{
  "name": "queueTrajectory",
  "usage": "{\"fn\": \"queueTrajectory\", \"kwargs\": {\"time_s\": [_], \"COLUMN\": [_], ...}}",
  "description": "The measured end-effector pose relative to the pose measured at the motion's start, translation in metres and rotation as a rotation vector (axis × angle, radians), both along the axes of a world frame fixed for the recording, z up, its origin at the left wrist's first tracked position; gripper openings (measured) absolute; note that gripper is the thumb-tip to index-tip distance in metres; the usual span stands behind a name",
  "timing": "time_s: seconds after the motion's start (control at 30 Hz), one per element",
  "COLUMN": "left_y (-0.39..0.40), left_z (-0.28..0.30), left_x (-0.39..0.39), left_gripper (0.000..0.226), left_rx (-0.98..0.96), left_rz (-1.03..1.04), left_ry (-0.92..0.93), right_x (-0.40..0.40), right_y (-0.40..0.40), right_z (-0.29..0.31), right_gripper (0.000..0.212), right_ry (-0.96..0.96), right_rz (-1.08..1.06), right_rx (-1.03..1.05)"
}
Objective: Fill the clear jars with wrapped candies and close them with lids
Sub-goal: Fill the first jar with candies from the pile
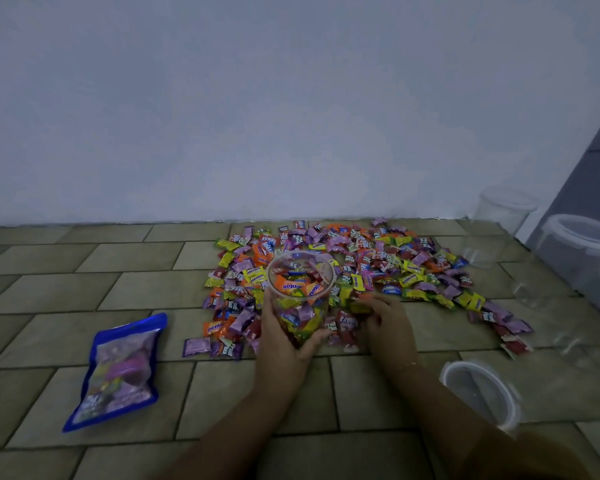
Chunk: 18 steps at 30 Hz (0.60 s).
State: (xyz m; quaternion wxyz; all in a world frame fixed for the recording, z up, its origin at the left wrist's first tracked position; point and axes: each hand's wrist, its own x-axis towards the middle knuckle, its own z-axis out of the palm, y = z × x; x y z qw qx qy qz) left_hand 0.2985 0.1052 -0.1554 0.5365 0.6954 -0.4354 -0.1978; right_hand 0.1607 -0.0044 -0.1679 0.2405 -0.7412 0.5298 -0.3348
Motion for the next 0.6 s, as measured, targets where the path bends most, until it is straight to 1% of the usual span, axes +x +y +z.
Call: {"fn": "queueTrajectory", "kwargs": {"time_s": [0.07,0.1,0.13,0.17,0.23,0.27,0.3,0.33,0.4,0.5,0.6], "left_y": [0.000,0.000,0.000,0.000,0.000,0.001,0.001,0.001,0.000,-0.001,-0.002], "left_z": [-0.001,-0.003,-0.004,-0.005,-0.004,-0.004,-0.004,-0.003,-0.003,-0.005,-0.007], "left_x": [0.000,0.001,0.001,0.002,0.001,0.001,0.001,0.001,0.002,0.002,0.003], "left_gripper": [0.116,0.115,0.115,0.116,0.117,0.117,0.115,0.114,0.113,0.111,0.108], "left_rx": [-0.001,0.002,0.011,0.021,0.041,0.045,0.046,0.041,0.031,0.017,0.014], "left_rz": [-0.026,-0.035,-0.043,-0.055,-0.079,-0.095,-0.105,-0.113,-0.125,-0.119,-0.127], "left_ry": [-0.009,-0.015,-0.023,-0.031,-0.043,-0.045,-0.048,-0.053,-0.061,-0.067,-0.058], "right_x": [-0.001,-0.002,-0.002,-0.001,0.002,0.005,0.009,0.014,0.024,0.041,0.050], "right_y": [0.001,0.002,0.002,0.004,0.008,0.010,0.011,0.012,0.014,0.019,0.025], "right_z": [0.013,0.022,0.031,0.042,0.071,0.086,0.099,0.111,0.129,0.138,0.137], "right_gripper": [0.033,0.033,0.033,0.034,0.030,0.026,0.024,0.025,0.029,0.030,0.026], "right_ry": [-0.101,-0.195,-0.343,-0.540,-0.897,-1.017,-1.093,-1.136,-1.148,-1.073,-0.995], "right_rz": [-0.080,-0.113,-0.125,-0.109,-0.028,0.018,0.057,0.087,0.123,0.142,0.141], "right_rx": [0.060,0.099,0.162,0.244,0.396,0.443,0.465,0.463,0.422,0.330,0.257]}}
